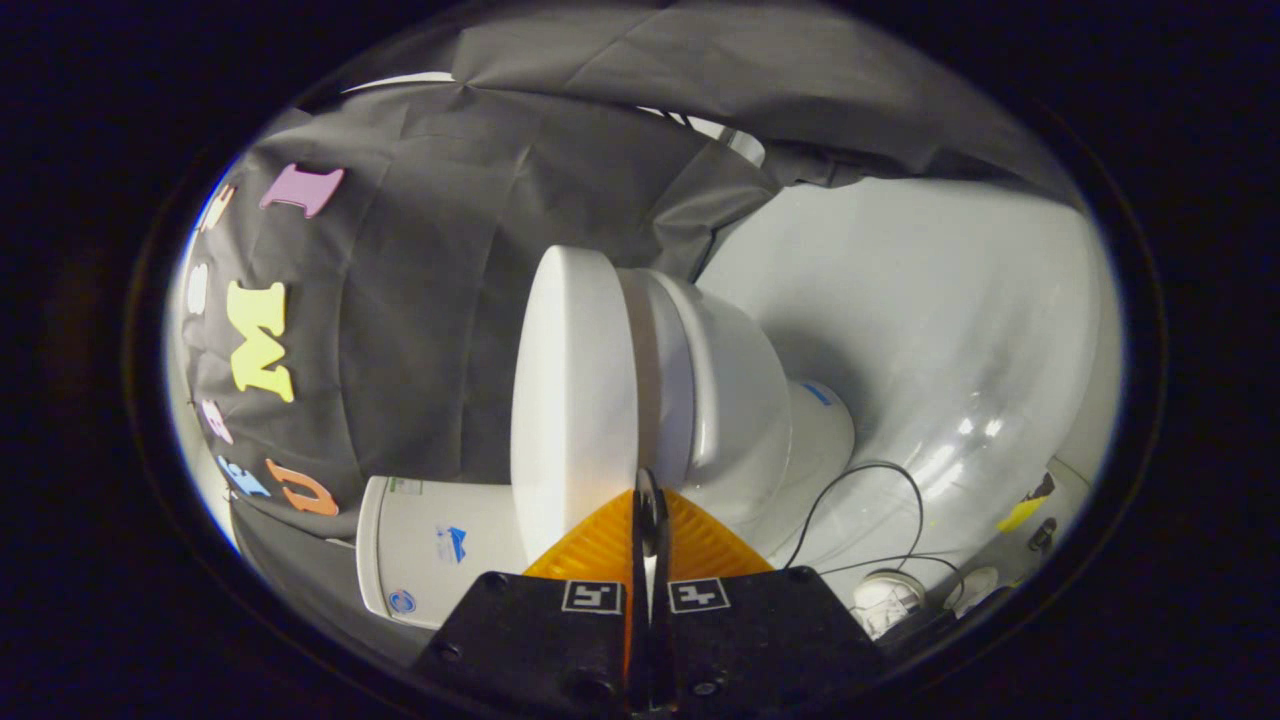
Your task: Open the toilet lid.
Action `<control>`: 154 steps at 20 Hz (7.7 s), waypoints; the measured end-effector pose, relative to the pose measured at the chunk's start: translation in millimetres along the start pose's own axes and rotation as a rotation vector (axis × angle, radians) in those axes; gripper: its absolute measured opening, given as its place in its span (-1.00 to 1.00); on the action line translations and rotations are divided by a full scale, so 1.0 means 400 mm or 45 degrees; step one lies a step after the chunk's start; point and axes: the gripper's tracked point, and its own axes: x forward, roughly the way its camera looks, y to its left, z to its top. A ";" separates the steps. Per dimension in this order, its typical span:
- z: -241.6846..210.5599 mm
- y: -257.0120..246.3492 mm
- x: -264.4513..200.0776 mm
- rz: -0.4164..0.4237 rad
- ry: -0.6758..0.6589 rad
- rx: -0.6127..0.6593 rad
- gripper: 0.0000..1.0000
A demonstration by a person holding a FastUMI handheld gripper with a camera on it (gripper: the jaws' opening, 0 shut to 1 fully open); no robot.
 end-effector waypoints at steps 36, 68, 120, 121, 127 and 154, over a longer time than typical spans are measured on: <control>-0.085 0.359 -0.114 0.109 -0.147 -0.442 -0.92; -0.298 0.653 -0.126 0.029 -0.238 -0.916 -0.87; -0.674 0.862 -0.066 -0.081 -0.343 -1.778 0.55; -0.677 0.876 -0.081 -0.063 -0.375 -1.801 0.62; -0.668 0.929 -0.242 0.146 -0.576 -1.870 0.78; -0.314 0.466 -0.698 -0.032 -0.833 -1.533 1.00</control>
